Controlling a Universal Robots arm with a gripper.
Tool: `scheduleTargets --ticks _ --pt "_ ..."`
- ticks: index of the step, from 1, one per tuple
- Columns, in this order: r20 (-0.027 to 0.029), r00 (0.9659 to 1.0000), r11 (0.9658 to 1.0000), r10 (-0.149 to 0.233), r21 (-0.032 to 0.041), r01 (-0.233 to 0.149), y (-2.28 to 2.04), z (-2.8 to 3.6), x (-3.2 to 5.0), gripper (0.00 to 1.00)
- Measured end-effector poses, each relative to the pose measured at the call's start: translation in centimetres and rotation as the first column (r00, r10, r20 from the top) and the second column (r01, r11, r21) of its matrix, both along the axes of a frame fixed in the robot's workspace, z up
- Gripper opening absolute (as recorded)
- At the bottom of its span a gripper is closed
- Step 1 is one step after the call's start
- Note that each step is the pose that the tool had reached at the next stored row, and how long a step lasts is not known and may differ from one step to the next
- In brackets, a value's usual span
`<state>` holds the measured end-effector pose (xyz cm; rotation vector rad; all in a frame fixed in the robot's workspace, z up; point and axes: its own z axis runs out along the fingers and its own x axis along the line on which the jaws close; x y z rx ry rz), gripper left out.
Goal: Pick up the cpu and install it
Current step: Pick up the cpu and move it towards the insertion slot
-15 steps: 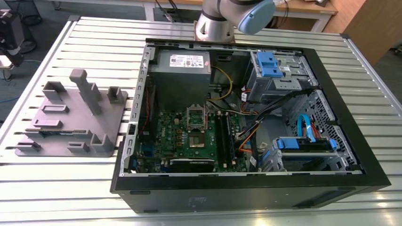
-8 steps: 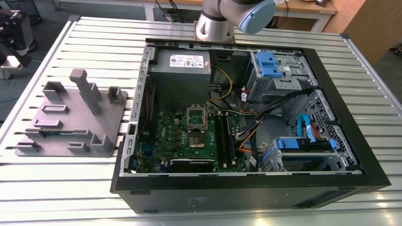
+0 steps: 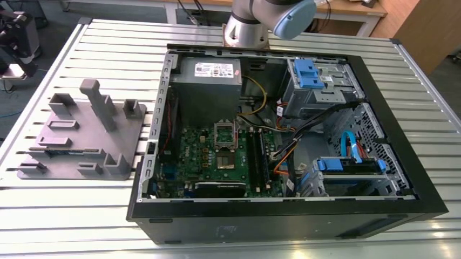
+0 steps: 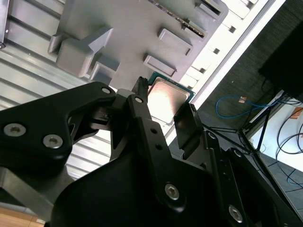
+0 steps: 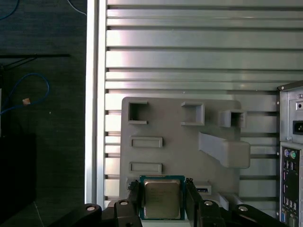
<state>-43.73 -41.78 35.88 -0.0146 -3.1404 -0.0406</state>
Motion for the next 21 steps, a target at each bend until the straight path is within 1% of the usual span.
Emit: scheduleTargets --ticks 6,13,21 --pt "0.0001 1.0 1.0 0.0 -0.0001 0.0 0.0 0.0 0.25 0.47" --pt "0.0001 1.0 1.0 0.0 0.0 0.0 0.0 0.01 0.34 0.47" --pt "0.0001 1.0 1.0 0.0 0.0 0.0 0.0 0.37 0.34 0.47"
